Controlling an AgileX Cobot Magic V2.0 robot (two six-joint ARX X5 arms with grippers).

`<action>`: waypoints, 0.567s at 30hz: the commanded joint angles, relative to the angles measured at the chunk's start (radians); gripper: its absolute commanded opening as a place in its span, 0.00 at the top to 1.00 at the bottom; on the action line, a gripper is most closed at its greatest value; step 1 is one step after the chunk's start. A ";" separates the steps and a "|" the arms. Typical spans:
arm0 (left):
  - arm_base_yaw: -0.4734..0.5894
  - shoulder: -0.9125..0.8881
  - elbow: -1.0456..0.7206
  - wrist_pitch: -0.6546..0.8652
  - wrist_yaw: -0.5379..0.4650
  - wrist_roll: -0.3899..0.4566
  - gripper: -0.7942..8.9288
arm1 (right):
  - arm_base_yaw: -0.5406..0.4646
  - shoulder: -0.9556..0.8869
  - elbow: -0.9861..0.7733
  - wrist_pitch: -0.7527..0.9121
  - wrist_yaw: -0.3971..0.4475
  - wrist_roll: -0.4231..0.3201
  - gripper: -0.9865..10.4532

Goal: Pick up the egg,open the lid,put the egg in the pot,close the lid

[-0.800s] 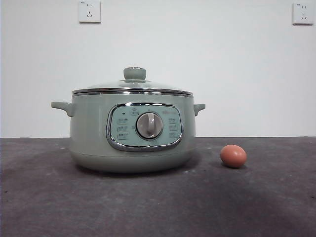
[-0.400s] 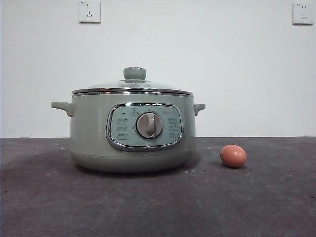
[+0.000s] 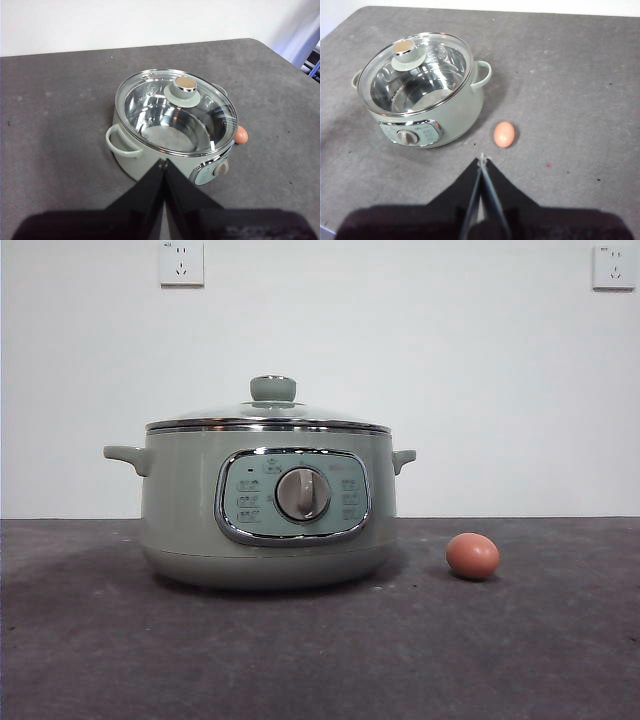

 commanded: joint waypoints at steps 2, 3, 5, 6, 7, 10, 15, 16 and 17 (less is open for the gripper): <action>-0.004 0.010 0.000 -0.002 0.004 0.011 0.89 | 0.002 0.000 0.005 -0.003 -0.012 -0.011 0.88; -0.004 0.014 0.000 -0.002 0.004 0.011 0.78 | 0.002 0.002 0.005 -0.005 -0.012 -0.011 0.79; -0.004 0.022 0.000 -0.002 0.005 0.011 0.34 | 0.002 0.005 0.005 -0.011 -0.012 -0.010 0.50; -0.007 0.027 0.000 -0.002 0.005 0.011 0.22 | 0.002 0.006 0.005 -0.013 -0.012 -0.007 0.37; -0.012 0.031 0.000 -0.002 0.006 0.012 0.22 | 0.002 0.006 0.005 -0.016 -0.012 -0.007 0.35; -0.029 0.055 0.000 0.008 0.043 0.011 0.22 | 0.002 0.011 0.005 -0.019 -0.011 -0.007 0.35; -0.068 0.172 0.066 0.016 0.048 0.013 0.22 | 0.002 0.048 0.005 -0.019 -0.011 -0.007 0.35; -0.082 0.210 0.096 0.018 0.048 0.013 0.22 | 0.002 0.061 0.005 -0.019 -0.012 -0.007 0.35; -0.098 0.254 0.132 0.017 0.047 0.021 0.22 | 0.002 0.075 0.005 -0.017 -0.012 -0.007 0.35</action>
